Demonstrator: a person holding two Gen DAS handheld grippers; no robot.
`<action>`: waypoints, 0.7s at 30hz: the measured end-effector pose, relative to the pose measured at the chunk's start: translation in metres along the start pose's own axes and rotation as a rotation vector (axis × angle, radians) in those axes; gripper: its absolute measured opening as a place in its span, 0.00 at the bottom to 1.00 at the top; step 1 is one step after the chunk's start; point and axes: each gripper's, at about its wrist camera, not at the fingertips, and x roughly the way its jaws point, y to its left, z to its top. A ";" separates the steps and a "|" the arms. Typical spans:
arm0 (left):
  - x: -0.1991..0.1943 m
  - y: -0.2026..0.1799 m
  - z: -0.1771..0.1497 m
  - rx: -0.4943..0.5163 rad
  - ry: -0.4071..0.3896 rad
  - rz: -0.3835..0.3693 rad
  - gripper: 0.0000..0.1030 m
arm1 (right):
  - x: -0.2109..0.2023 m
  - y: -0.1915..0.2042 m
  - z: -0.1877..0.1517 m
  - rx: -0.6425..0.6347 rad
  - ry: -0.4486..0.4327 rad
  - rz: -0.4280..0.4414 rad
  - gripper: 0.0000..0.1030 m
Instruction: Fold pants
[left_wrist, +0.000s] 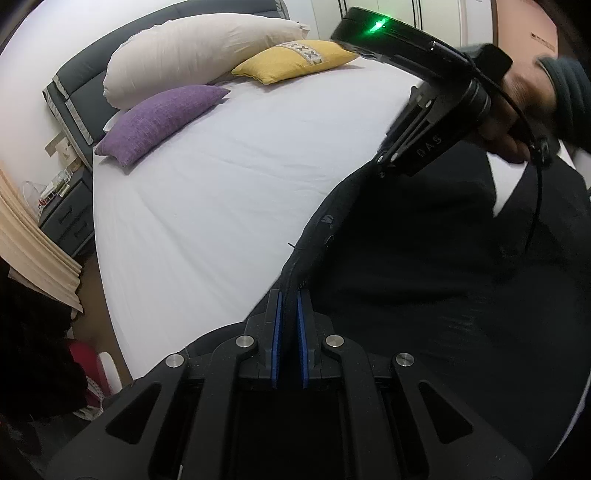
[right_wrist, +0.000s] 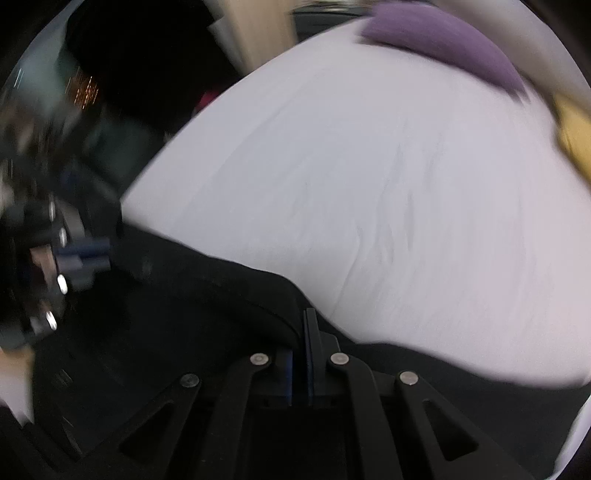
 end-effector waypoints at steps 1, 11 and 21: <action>-0.004 -0.004 -0.001 -0.002 0.000 -0.003 0.07 | -0.002 -0.003 -0.004 0.040 -0.020 0.015 0.06; -0.044 -0.045 -0.024 0.015 0.004 -0.012 0.07 | -0.009 0.012 -0.024 0.099 -0.008 0.045 0.06; -0.095 -0.120 -0.072 0.115 0.030 -0.101 0.07 | -0.018 0.035 -0.059 0.091 0.159 0.088 0.06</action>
